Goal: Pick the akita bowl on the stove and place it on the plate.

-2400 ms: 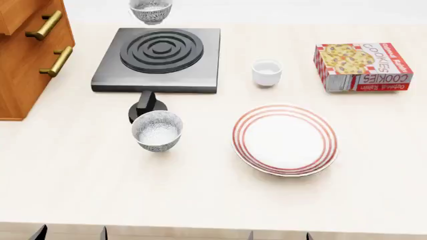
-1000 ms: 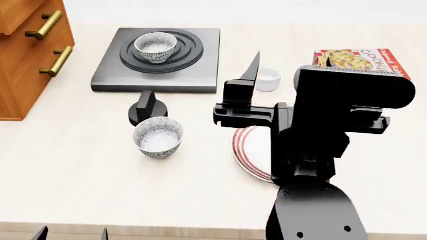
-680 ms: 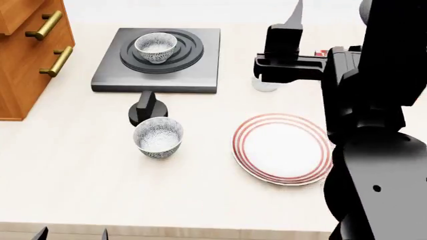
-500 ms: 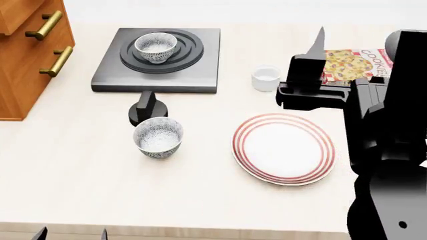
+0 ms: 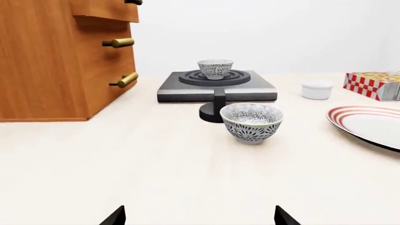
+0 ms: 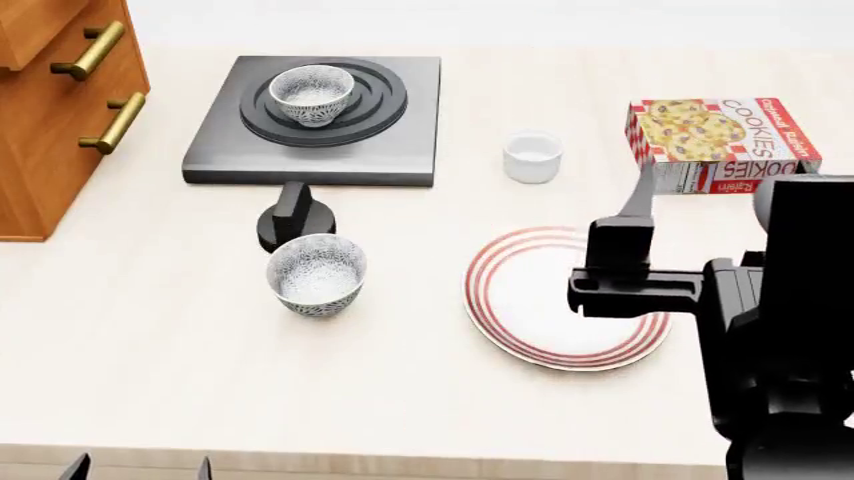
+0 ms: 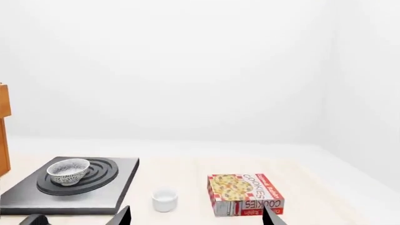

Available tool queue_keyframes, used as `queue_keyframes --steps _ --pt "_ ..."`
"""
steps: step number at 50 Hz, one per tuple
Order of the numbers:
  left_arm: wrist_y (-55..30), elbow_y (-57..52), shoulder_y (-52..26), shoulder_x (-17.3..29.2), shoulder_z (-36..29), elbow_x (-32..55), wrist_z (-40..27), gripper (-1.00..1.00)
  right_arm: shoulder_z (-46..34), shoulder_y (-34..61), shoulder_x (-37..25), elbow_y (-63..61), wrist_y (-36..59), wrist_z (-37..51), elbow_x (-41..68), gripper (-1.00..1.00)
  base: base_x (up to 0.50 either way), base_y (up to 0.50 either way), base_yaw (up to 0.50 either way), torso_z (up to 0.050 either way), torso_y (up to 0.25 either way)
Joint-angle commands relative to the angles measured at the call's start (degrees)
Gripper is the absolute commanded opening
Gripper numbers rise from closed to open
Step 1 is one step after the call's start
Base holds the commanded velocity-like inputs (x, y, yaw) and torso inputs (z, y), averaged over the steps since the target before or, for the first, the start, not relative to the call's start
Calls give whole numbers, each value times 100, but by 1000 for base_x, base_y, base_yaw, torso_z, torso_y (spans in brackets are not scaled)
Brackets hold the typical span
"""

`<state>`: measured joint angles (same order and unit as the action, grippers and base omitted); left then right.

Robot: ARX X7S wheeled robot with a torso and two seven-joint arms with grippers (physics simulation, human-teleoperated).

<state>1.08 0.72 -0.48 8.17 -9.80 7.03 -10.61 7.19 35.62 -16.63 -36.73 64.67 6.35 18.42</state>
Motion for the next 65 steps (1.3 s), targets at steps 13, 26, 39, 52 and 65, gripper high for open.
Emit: queue_keyframes --steps 13,26,39,52,65 --pt "22 2 -20 71 -81 67 -118 100 -33 -110 -67 -6 -5 20 44 100 0 0 0 0 0" --pt "-458 -684 -62 170 -75 83 -323 100 -53 -115 -83 -10 -31 27 78 100 0 0 0 0 0" --pt "-4711 -1279 -3364 119 -147 541 -398 100 -90 -100 -106 8 -5 48 105 100 0 0 0 0 0" --pt "-4726 -971 -3785 159 -312 477 -372 100 -89 -122 -118 46 -52 61 128 100 0 0 0 0 0" --pt "-4723 -880 -4053 115 -353 523 -385 100 -86 -125 -127 61 -72 87 151 100 0 0 0 0 0"
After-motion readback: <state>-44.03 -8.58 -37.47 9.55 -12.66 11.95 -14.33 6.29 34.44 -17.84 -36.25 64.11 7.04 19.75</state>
